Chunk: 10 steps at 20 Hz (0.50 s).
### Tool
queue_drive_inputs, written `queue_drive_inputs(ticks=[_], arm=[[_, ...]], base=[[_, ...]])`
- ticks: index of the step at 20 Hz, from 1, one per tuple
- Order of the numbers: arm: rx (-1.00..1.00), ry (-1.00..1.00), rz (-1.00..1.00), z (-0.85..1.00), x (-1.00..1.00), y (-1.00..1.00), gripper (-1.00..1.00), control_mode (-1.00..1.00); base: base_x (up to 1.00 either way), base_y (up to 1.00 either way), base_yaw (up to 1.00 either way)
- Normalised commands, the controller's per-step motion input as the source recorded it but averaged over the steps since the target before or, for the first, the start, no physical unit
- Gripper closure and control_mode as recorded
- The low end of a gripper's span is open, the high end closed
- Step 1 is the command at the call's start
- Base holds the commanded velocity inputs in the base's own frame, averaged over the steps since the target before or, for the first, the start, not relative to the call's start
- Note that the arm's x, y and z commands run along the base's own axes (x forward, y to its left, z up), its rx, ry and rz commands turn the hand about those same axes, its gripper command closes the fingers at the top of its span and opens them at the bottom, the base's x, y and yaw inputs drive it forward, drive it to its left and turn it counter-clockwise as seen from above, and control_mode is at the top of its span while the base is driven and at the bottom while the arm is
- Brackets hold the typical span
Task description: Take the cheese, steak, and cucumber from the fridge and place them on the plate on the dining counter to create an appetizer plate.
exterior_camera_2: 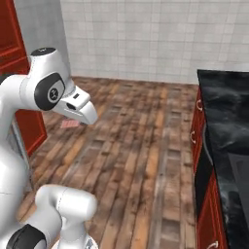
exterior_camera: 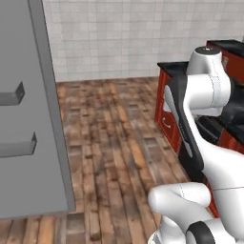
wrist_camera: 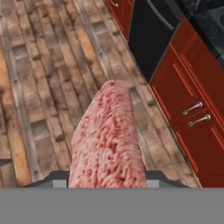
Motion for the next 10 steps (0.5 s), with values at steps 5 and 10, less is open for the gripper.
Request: queue_drive_inputs(ticks=[5,10], arm=[[0.00,0.00,0.00,0.00,0.00,0.00,1.00,1.00],[0.00,0.00,0.00,0.00,0.00,0.00,1.00,1.00]], base=[[1.00,-0.10,-0.08],[1.00,-0.20,0.00]])
